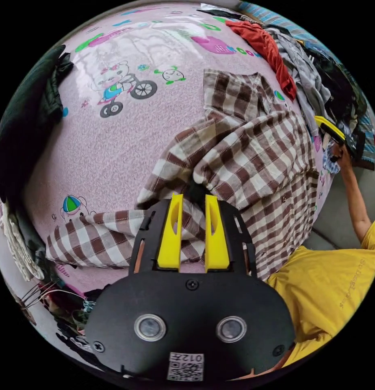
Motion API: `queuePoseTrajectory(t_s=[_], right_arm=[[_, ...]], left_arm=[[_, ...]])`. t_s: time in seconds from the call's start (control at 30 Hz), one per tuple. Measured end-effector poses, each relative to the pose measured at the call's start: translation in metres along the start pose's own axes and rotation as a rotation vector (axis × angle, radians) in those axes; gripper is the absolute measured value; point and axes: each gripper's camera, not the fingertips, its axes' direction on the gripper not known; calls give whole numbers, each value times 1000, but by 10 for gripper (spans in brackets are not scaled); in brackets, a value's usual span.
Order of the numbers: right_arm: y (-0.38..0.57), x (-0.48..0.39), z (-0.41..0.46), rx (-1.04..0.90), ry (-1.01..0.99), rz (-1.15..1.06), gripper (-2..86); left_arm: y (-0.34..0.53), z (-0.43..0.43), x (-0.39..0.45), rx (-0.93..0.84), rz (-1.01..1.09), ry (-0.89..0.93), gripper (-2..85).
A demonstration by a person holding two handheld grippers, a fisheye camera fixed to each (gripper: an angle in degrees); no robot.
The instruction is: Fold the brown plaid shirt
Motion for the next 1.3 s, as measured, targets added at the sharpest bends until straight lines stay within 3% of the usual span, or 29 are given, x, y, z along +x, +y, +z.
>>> queuePoseTrajectory(t_s=[0.2, 0.57, 0.73, 1.1, 1.3], right_arm=[[55, -54, 8, -30, -74, -42, 62], [93, -258, 80, 6, 83, -625, 75], [91, -275, 121, -54, 175, -656, 50], [87, -220, 64, 73, -97, -457, 12], [98, -256, 83, 47, -99, -617, 11]], left_arm=[[-9, 17, -2, -12, 7, -65, 39], [-13, -13, -39, -57, 82, 63, 5], [-22, -16, -50, -101, 91, 95, 4], [-23, -90, -30, -97, 215, 81, 5], [-23, -85, -44, -191, 183, -5, 5]])
